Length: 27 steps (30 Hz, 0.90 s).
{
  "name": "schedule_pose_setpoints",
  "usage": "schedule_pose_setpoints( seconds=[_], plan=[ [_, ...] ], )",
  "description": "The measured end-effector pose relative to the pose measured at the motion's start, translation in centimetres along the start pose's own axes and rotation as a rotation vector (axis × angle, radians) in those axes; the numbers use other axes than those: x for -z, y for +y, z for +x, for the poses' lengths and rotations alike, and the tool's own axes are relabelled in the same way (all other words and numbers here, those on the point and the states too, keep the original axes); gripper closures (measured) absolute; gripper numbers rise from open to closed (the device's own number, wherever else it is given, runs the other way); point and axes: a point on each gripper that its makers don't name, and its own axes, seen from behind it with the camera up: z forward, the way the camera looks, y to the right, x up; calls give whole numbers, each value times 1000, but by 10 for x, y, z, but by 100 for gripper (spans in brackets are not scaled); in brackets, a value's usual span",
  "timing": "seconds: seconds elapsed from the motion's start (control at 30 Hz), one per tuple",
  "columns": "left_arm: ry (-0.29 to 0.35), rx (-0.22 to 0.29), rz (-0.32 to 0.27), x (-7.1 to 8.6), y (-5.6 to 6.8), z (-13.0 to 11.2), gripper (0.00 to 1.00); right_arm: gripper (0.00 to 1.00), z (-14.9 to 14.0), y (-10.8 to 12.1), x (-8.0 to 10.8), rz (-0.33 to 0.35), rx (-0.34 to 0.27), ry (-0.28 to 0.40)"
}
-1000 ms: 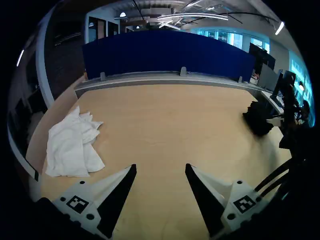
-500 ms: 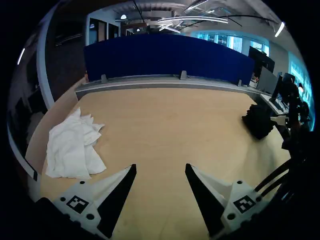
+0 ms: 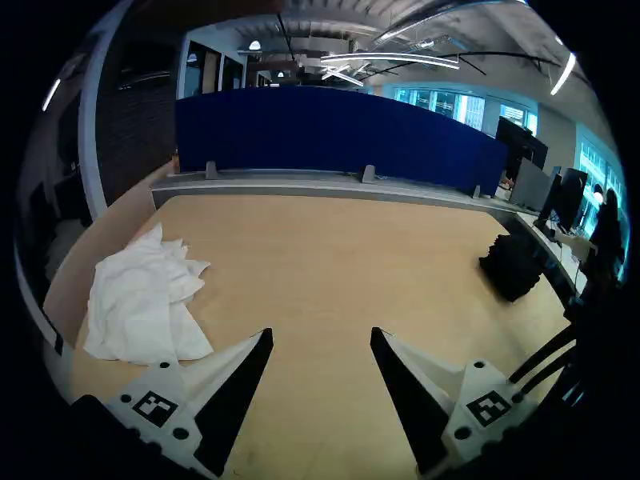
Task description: Fold towel
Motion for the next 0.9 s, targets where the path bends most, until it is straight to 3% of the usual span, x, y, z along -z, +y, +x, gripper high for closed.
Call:
schedule_pose_setpoints(
  seconds=[0.37,0.57,0.77,0.9],
  plan=[
    [94,15,-26,4,-1,29,10,0,40,-52,32,-69,31,183],
    [161,18,-29,8,1,44,10,0,43,-70,40,-93,59,206],
    [228,24,-24,12,0,59,10,0,41,-82,38,-72,14,210],
    [311,36,-22,21,-2,77,10,0,40,-90,37,-56,-4,203]
  ],
)
